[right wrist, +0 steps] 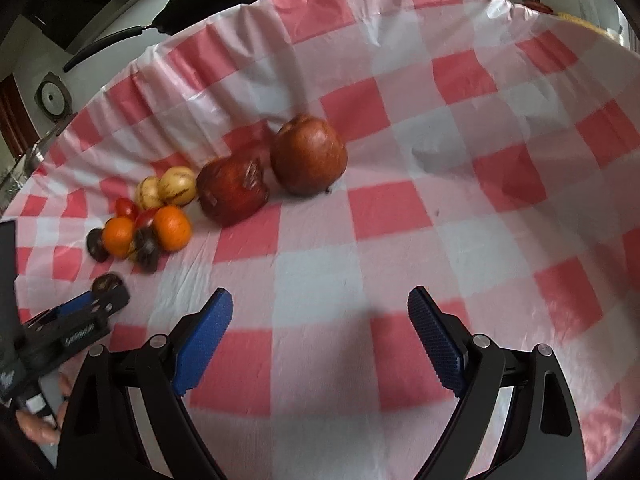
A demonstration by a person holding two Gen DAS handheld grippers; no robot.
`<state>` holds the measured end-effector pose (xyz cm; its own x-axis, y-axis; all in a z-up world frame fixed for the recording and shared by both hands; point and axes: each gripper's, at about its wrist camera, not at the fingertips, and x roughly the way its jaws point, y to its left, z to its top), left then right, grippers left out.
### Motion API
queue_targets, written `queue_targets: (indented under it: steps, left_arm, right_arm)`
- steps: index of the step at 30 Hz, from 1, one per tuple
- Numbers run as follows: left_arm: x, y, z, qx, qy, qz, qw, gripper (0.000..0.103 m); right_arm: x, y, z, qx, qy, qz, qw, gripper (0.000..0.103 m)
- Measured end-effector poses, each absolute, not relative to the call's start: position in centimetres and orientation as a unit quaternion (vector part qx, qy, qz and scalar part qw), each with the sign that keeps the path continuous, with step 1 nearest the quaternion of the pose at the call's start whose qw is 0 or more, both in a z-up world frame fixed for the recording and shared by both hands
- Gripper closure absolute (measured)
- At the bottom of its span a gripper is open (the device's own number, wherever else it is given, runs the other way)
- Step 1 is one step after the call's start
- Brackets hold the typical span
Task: Organize fruits
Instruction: 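Grasp the dark brown round fruit with the left tool while the right tool grasps a red apple, then lift both held fruits and carry them toward the white box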
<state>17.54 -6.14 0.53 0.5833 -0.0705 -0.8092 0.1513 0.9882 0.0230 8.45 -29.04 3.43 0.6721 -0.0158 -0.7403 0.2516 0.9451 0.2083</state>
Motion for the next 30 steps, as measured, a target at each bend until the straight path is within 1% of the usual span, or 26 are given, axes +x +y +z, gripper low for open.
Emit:
queue_targets:
  steps: [1,2,6,9,10,11,17,18,19,20,24,30]
  left_arm:
    - [17.3,-6.3,0.6,0.047,0.446,-0.069,0.891,0.049]
    - [17.3,-6.3,0.6,0.049,0.442,-0.074,0.893,0.061]
    - [17.1,-5.5,0.9,0.02,0.436,-0.098,0.894,0.061]
    - [17.2,-4.7,0.9,-0.007,0.436,-0.105,0.894,0.061]
    - [16.9,-4.3,0.9,-0.011,0.436,-0.107,0.894,0.061]
    - [16.7,-4.1,0.9,-0.014,0.435,-0.108,0.894,0.061]
    - [16.1,-3.3,0.9,-0.028,0.434,-0.115,0.893,0.061]
    - [16.1,-3.1,1.0,-0.031,0.434,-0.116,0.893,0.061]
    - [16.2,-2.9,0.9,-0.033,0.434,-0.117,0.893,0.061]
    - [16.2,-2.8,0.8,-0.035,0.434,-0.117,0.893,0.061]
    - [16.6,-2.5,0.5,-0.043,0.434,-0.12,0.892,0.061]
    - [16.7,-1.8,0.4,-0.056,0.433,-0.123,0.891,0.061]
  right_arm:
    - [9.1,-29.3,3.4,0.147,0.396,-0.078,0.903,0.017]
    - [9.7,-29.6,3.5,0.147,0.394,-0.084,0.903,0.017]
    - [13.3,-30.4,3.3,0.143,0.391,-0.097,0.904,0.017]
    - [16.1,-30.4,3.0,0.117,0.408,-0.119,0.897,0.017]
    - [17.3,-30.4,2.6,0.102,0.425,-0.132,0.89,0.023]
    - [18.1,-30.3,2.3,0.093,0.436,-0.138,0.884,0.026]
    - [21.3,-29.3,2.0,0.065,0.443,-0.119,0.886,0.03]
    - [21.8,-29.3,1.9,0.068,0.443,-0.115,0.886,0.038]
    - [22.1,-29.3,1.9,0.075,0.442,-0.1,0.888,0.043]
    - [22.2,-29.3,2.0,0.076,0.44,-0.1,0.889,0.044]
    - [19.4,-29.9,2.7,0.122,0.41,-0.089,0.9,0.046]
    - [10.8,-28.6,3.2,0.171,0.386,-0.06,0.905,0.047]
